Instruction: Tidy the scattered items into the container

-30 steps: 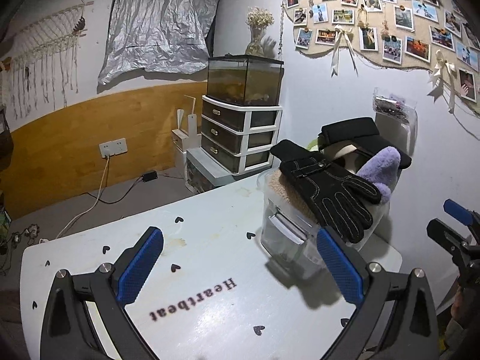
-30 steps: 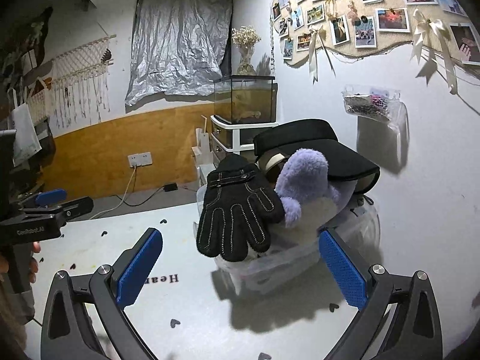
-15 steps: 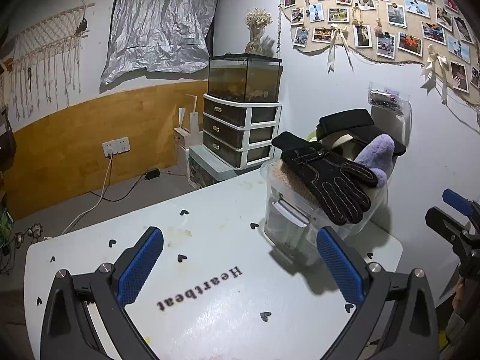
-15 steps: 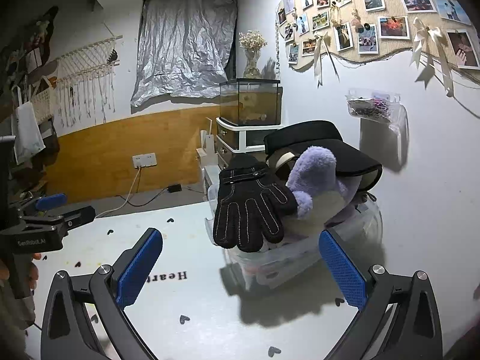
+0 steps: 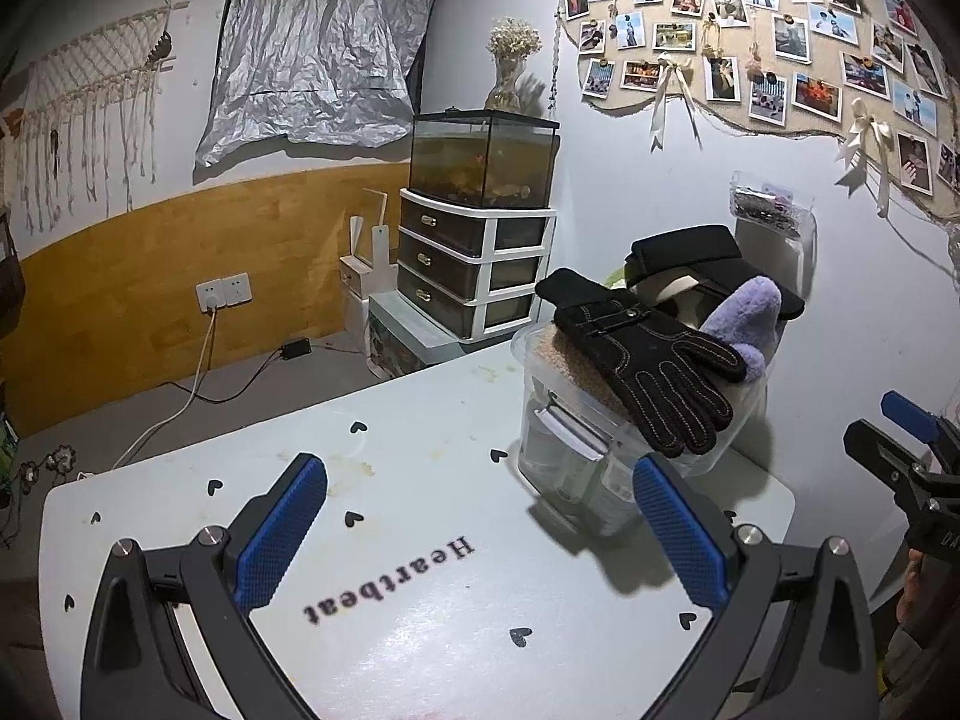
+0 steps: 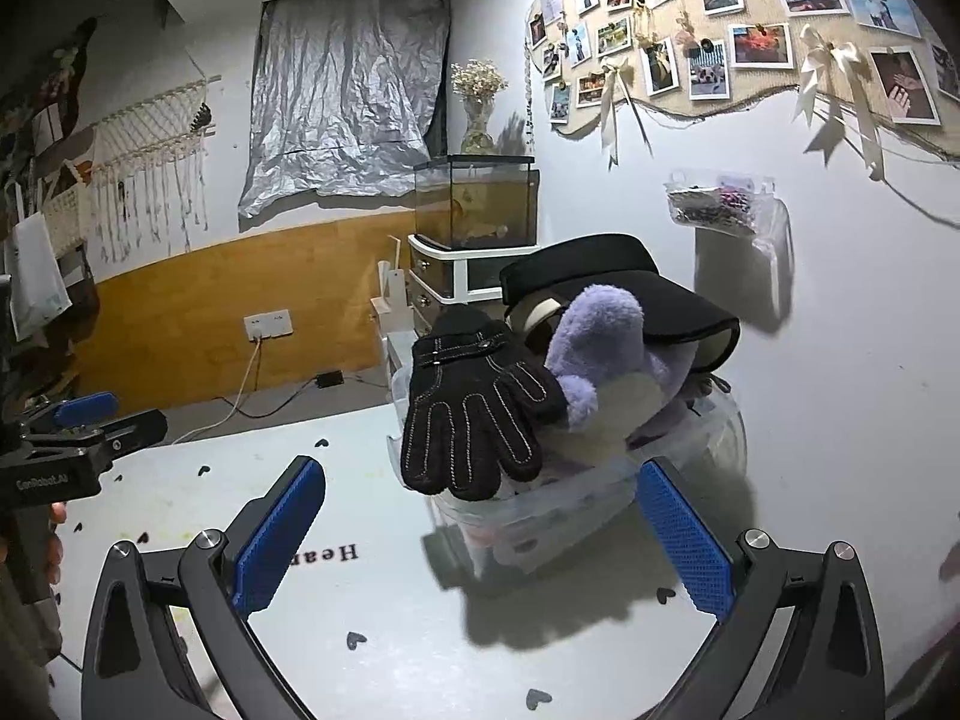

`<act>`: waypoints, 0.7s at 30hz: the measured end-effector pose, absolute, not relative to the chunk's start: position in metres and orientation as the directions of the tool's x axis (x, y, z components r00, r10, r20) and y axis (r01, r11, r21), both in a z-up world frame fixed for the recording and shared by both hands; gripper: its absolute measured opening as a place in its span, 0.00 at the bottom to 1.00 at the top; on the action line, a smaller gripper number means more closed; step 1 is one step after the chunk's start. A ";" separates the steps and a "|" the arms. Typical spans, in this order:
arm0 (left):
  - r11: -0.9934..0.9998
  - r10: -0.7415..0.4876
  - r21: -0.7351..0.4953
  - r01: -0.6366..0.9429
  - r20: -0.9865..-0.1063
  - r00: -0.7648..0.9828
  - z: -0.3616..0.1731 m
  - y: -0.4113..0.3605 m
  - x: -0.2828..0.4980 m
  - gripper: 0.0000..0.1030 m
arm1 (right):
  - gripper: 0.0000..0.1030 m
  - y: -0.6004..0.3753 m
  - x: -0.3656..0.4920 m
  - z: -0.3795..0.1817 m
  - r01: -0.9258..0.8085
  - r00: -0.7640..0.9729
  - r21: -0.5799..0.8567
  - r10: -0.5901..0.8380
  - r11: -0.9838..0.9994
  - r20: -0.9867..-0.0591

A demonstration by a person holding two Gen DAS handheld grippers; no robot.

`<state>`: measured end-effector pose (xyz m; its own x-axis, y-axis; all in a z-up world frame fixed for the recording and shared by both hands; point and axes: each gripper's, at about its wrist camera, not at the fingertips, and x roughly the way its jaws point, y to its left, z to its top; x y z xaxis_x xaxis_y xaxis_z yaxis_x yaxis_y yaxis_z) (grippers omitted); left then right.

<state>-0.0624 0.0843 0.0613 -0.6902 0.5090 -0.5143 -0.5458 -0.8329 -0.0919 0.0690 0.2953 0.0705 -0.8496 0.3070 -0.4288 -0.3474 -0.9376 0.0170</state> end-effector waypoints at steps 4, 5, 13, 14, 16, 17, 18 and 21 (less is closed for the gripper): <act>-0.832 0.511 -0.095 -0.547 -0.515 -0.688 0.062 0.087 -0.063 1.00 | 1.00 0.298 0.071 0.068 -0.358 -0.843 0.013 0.317 -0.934 -0.436; -0.831 0.512 -0.095 -0.547 -0.516 -0.687 0.062 0.087 -0.063 1.00 | 1.00 0.299 0.071 0.068 -0.361 -0.841 0.012 0.319 -0.933 -0.437; -0.829 0.515 -0.097 -0.551 -0.515 -0.685 0.063 0.092 -0.063 1.00 | 1.00 0.311 0.074 0.066 -0.388 -0.829 0.010 0.344 -0.922 -0.440; -0.829 0.516 -0.097 -0.551 -0.516 -0.684 0.063 0.092 -0.063 1.00 | 1.00 0.312 0.075 0.066 -0.390 -0.828 0.009 0.347 -0.921 -0.440; -0.828 0.517 -0.096 -0.553 -0.516 -0.683 0.063 0.094 -0.062 1.00 | 1.00 0.314 0.075 0.066 -0.394 -0.827 0.010 0.350 -0.919 -0.441; -0.827 0.517 -0.096 -0.554 -0.516 -0.683 0.063 0.094 -0.062 1.00 | 1.00 0.315 0.076 0.066 -0.395 -0.826 0.010 0.351 -0.919 -0.441; -0.827 0.517 -0.096 -0.554 -0.516 -0.683 0.063 0.094 -0.062 1.00 | 1.00 0.315 0.076 0.066 -0.397 -0.826 0.011 0.351 -0.918 -0.441; -0.825 0.519 -0.095 -0.557 -0.517 -0.681 0.064 0.094 -0.063 1.00 | 1.00 0.317 0.076 0.066 -0.398 -0.824 0.016 0.350 -0.917 -0.445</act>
